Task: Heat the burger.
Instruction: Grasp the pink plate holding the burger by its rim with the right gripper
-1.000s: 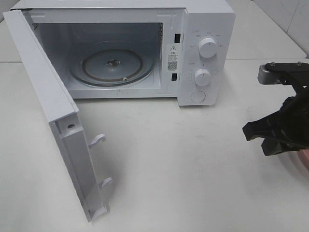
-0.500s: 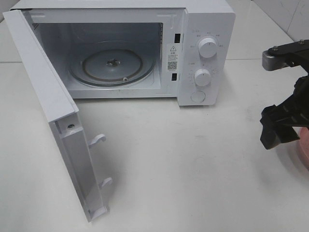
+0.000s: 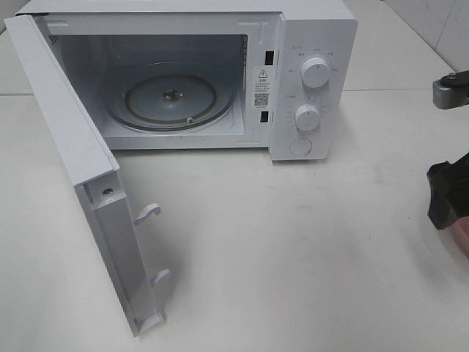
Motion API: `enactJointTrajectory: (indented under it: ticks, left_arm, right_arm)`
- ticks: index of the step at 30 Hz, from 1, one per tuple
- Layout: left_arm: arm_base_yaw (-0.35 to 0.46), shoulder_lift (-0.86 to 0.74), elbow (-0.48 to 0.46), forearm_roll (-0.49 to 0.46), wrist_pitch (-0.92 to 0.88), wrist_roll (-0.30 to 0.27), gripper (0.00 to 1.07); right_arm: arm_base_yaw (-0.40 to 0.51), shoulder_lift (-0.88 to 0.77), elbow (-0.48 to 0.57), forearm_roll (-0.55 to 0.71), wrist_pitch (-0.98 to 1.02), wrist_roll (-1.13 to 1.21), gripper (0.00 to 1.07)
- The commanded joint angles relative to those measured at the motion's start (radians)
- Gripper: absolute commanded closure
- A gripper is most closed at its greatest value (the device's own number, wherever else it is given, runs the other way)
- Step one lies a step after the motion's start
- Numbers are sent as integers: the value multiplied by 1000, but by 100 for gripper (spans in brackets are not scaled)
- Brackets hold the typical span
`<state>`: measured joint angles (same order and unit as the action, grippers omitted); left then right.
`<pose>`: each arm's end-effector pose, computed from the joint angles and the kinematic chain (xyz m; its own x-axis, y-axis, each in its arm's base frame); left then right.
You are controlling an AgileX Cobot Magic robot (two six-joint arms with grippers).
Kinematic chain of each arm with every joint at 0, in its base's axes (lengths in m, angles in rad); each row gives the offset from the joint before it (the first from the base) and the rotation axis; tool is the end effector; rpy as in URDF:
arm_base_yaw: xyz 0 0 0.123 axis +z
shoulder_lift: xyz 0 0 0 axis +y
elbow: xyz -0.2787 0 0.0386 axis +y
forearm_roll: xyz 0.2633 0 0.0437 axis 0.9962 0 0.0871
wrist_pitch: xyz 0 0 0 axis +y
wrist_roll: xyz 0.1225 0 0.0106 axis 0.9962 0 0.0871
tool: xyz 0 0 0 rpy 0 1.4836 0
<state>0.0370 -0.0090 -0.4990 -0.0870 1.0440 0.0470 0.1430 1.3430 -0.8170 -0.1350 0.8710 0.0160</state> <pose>0.0406 -0.0077 0.2722 -0.4320 -0.0128 -0.9018 0.0322 0.9990 -0.0296 0.2555 0.0240 0.1908 -0.9445 -0.2075 -0.2547 -0.1827 0.9761 -0.1178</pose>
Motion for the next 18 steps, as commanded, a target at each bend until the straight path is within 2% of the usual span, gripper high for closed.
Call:
enactJointTrajectory:
  ticks: [1, 4, 10, 18]
  left_arm:
    - [-3, -16, 2, -2, -6, -3, 3]
    - [-3, -16, 2, -2, -6, -3, 3]
    - [-3, -16, 2, -2, -6, -3, 3]
    - [-3, -16, 2, -2, -6, -3, 3]
  right_arm:
    - [-64, -2, -4, -6, 10, -39, 7]
    - [-106, 35, -4, 15, 3, -60, 8]
    - [-134, 116, -14, 13, -6, -64, 9]
    - [-143, 216, -41, 13, -26, -97, 12]
